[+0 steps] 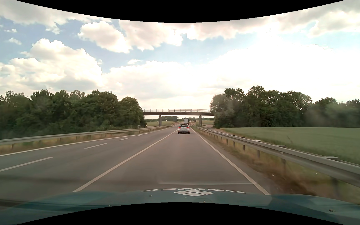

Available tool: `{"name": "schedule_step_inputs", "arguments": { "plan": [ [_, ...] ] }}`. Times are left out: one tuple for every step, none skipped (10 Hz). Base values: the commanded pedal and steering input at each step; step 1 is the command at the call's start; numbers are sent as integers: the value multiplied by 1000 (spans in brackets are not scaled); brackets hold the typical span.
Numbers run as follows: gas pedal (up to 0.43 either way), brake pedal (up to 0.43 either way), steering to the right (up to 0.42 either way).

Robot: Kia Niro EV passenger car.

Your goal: Follow the waypoints while adhering to traffic rules and regulations

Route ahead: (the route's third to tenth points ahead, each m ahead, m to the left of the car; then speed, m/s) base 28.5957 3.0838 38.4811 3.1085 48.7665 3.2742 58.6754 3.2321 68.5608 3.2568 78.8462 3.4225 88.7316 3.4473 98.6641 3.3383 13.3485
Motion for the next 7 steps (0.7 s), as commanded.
{"name": "schedule_step_inputs", "arguments": {
  "plan": [
    [157, 0, -1],
    [157, 0, -1],
    [177, 0, -1],
    [177, 0, -1],
    [177, 0, -1],
    [189, 0, -1],
    [189, 0, -1]
  ]
}}
